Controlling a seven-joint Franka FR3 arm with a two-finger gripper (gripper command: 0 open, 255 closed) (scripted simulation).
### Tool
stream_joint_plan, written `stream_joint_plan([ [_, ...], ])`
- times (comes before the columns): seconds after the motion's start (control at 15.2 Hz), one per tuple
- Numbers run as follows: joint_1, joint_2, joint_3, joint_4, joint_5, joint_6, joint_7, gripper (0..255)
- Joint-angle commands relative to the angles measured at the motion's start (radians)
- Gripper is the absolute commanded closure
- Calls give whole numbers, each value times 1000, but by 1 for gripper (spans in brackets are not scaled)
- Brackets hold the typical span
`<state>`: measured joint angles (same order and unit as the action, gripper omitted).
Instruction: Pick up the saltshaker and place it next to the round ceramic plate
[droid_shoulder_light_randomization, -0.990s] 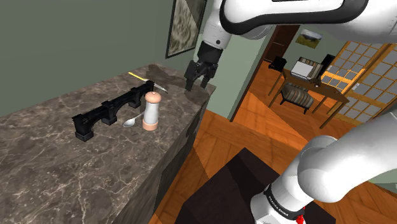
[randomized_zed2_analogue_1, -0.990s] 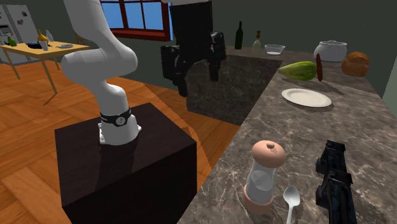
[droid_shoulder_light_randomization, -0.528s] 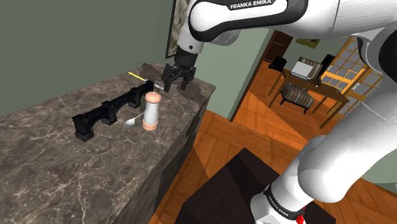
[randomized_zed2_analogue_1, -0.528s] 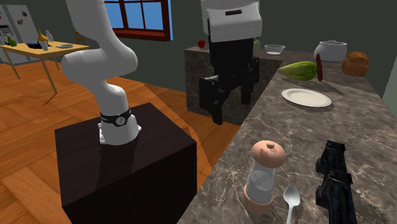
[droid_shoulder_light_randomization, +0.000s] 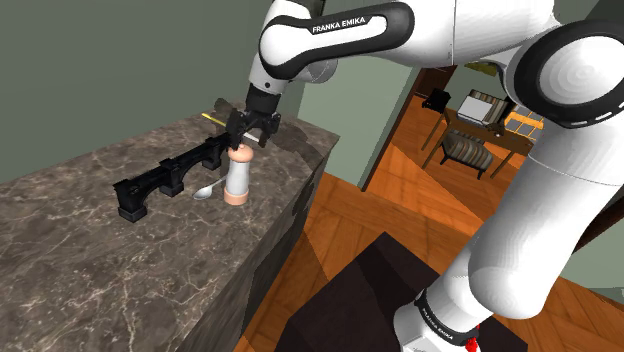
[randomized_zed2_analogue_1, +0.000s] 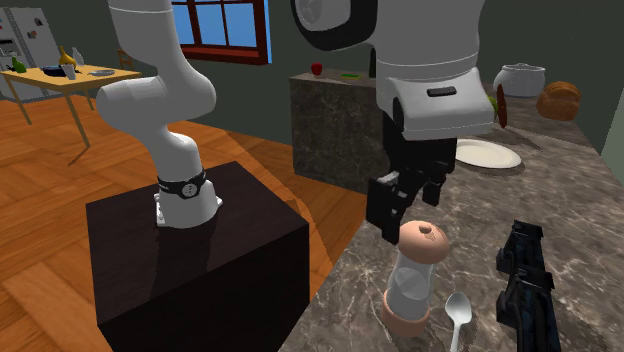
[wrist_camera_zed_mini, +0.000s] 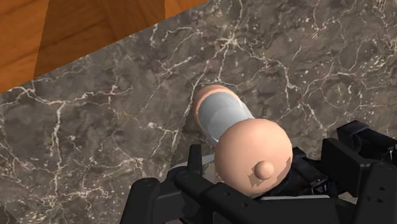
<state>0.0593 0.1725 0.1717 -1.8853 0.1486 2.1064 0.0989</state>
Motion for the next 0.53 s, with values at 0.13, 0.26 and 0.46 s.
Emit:
stream_joint_plan([
  [0.13, 5, 28, 2, -17, -2, 47, 2, 0],
  [0.26, 7, 38, 3, -27, -2, 66, 2, 0],
  [0.46, 7, 38, 3, -26, -2, 66, 2, 0],
])
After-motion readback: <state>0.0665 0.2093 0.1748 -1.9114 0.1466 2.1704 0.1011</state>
